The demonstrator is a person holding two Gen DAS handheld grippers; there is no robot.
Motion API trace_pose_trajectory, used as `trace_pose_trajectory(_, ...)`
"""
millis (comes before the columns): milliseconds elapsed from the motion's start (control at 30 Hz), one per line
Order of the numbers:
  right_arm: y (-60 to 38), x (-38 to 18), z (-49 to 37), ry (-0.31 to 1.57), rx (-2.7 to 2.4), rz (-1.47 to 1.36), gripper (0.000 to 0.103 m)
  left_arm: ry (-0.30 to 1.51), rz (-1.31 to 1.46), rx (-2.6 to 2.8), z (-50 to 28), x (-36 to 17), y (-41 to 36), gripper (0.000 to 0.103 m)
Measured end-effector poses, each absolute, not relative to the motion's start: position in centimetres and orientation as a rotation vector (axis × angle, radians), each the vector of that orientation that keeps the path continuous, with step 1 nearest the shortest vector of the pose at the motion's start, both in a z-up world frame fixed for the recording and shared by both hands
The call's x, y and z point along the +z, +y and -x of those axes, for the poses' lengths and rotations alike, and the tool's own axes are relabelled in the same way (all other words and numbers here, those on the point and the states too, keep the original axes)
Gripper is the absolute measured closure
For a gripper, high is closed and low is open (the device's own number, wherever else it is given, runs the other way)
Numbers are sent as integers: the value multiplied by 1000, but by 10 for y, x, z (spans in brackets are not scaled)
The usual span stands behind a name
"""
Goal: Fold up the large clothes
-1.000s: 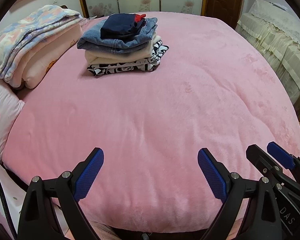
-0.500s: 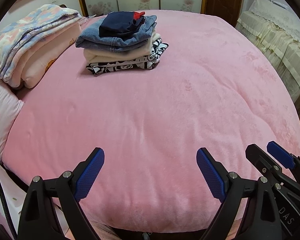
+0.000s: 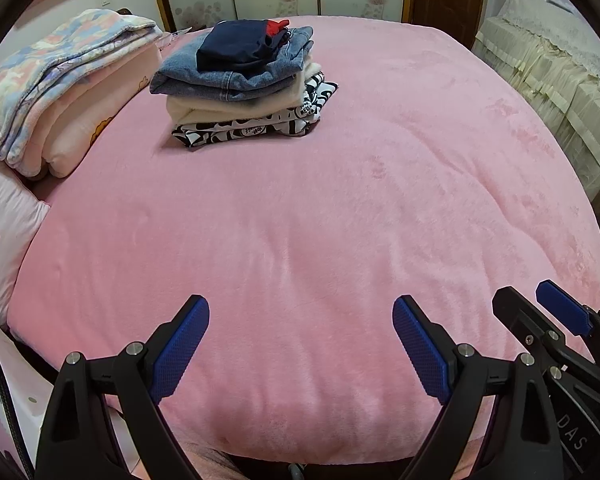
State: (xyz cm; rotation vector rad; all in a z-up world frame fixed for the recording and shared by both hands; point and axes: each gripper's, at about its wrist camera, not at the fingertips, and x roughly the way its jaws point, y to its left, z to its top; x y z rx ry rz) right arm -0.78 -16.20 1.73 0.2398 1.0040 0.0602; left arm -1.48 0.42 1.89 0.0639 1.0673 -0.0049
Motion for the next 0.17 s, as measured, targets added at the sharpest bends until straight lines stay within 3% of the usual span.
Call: trace_pose_trajectory(167, -162, 18, 7, 1008, 62, -241, 42, 1070, -63, -4, 15, 17, 5, 11)
